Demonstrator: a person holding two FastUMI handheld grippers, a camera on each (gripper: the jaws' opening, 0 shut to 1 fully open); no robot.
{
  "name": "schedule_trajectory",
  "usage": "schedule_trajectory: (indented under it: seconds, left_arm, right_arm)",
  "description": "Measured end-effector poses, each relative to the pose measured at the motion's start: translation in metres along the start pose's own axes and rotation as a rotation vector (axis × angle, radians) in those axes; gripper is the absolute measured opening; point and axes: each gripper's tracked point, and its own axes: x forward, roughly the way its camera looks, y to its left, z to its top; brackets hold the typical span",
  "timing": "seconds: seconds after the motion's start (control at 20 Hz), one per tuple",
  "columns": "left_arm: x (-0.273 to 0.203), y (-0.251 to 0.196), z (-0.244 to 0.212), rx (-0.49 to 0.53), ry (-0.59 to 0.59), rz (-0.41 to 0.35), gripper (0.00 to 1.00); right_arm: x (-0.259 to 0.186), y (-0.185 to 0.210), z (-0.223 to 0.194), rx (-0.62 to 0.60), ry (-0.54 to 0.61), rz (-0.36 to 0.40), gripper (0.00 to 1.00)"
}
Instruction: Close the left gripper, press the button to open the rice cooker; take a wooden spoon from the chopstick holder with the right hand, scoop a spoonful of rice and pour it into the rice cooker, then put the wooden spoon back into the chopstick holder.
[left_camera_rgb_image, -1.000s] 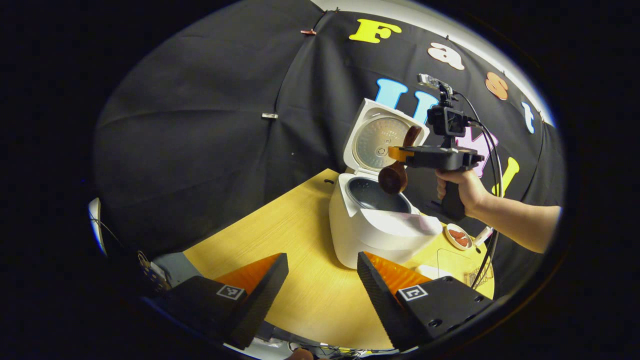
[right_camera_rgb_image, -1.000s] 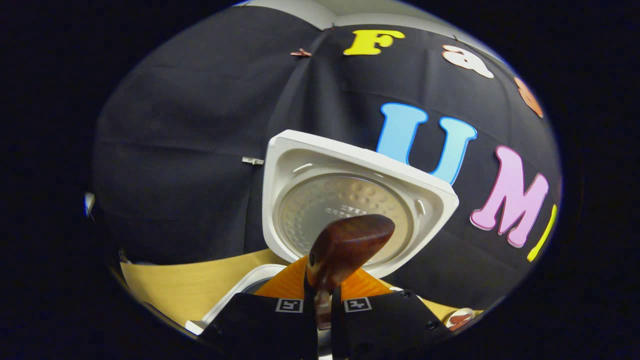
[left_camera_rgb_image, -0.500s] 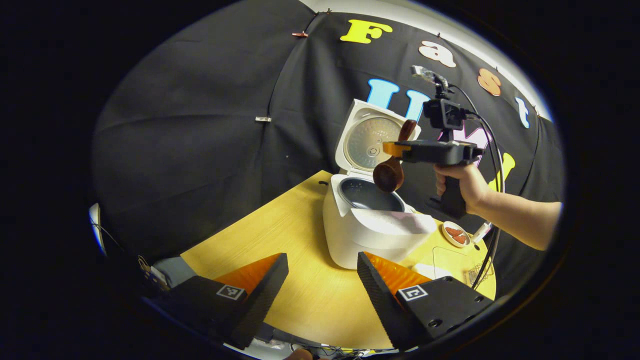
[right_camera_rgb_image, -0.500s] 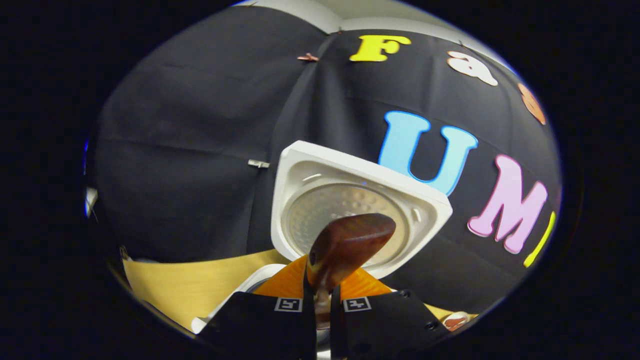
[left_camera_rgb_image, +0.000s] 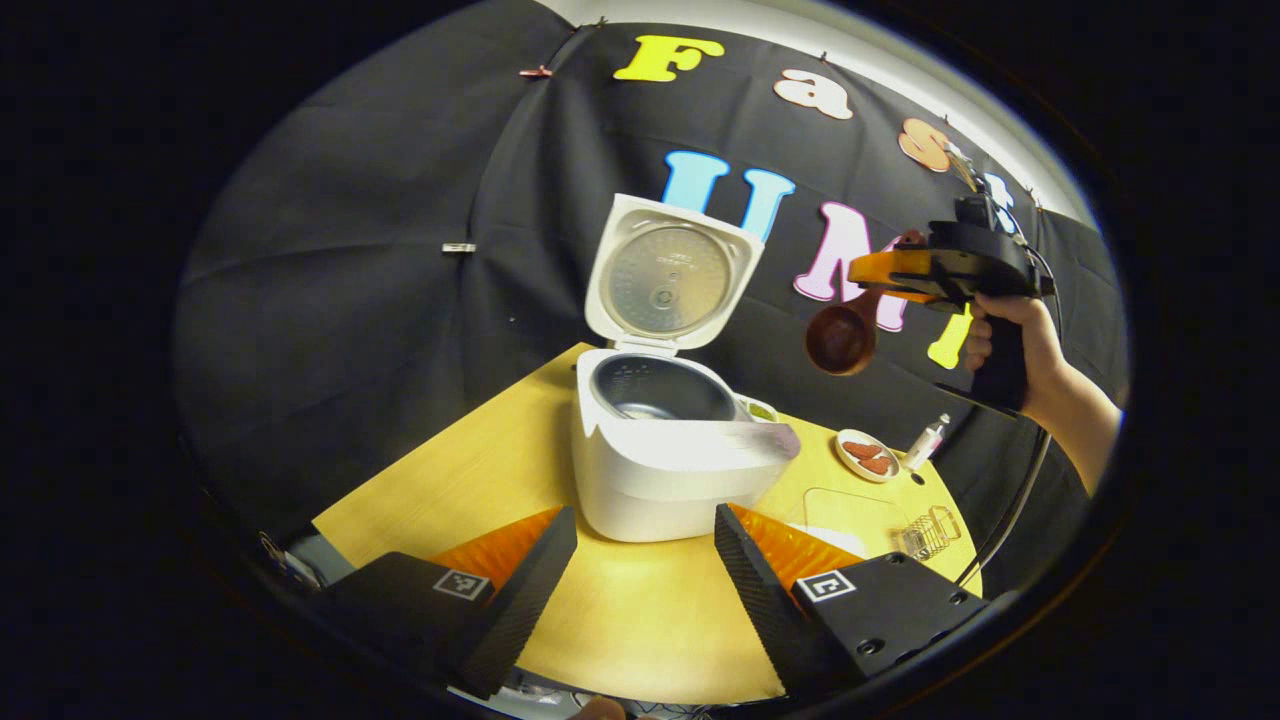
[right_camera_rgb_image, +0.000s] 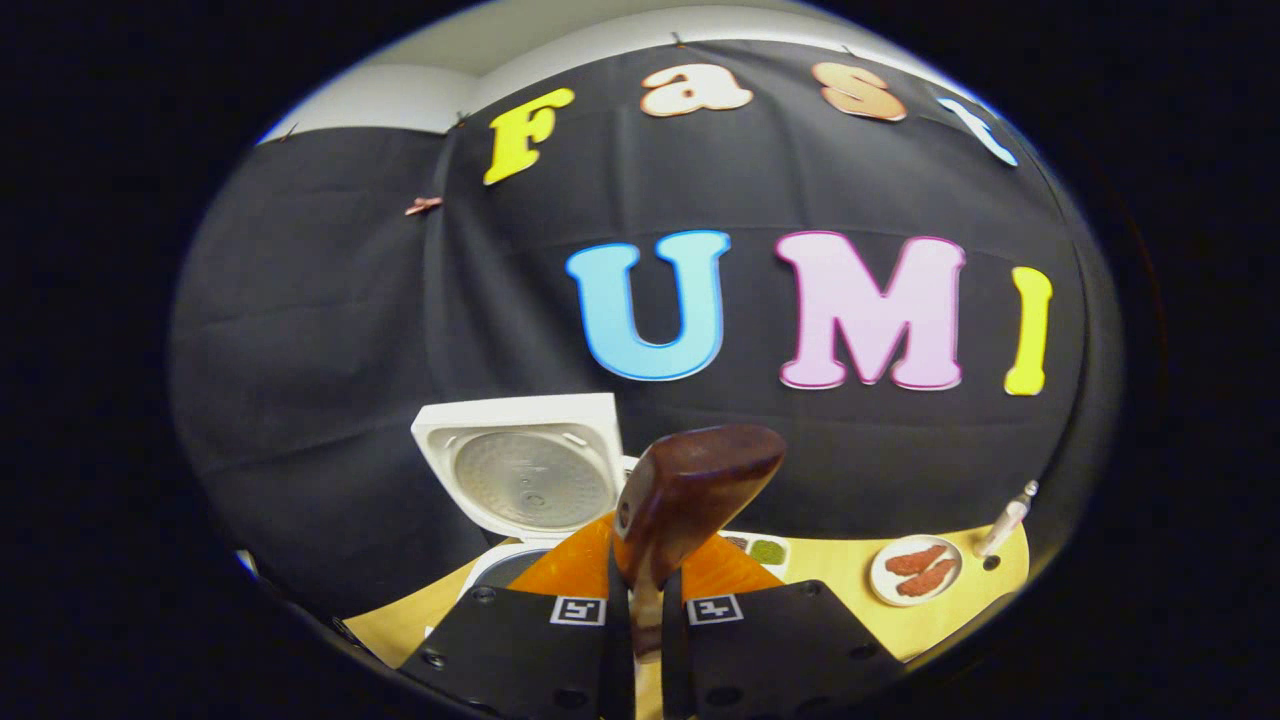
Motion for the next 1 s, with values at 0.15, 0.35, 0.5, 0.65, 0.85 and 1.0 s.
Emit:
schedule_trajectory:
  seconds: [0.15, 0.35, 0.5, 0.65, 0.85, 1.0]
  left_arm:
    - [0.009, -0.027, -0.005, 0.011, 0.013, -0.008, 0.96]
    - [0.014, -0.057, -0.01, 0.03, 0.021, 0.019, 0.96]
    - [0.012, -0.087, -0.016, 0.002, 0.041, -0.006, 0.96]
    - [0.01, -0.114, -0.017, 0.007, 0.041, -0.028, 0.96]
    - [0.009, -0.135, -0.023, 0.058, 0.043, 0.005, 0.96]
    - [0.008, -0.168, -0.034, -0.008, 0.078, -0.049, 0.96]
  right_arm:
    - [-0.034, -0.068, -0.004, 0.008, 0.017, -0.089, 0.14]
    - [-0.078, -0.148, -0.017, 0.025, 0.044, -0.174, 0.15]
    - [-0.108, -0.206, -0.031, 0.07, 0.061, -0.253, 0.15]
    - [-0.131, -0.261, -0.048, 0.128, 0.072, -0.322, 0.15]
    - [-0.146, -0.317, -0.08, 0.183, 0.111, -0.387, 0.15]
    - [-0.15, -0.346, -0.112, 0.258, 0.149, -0.416, 0.15]
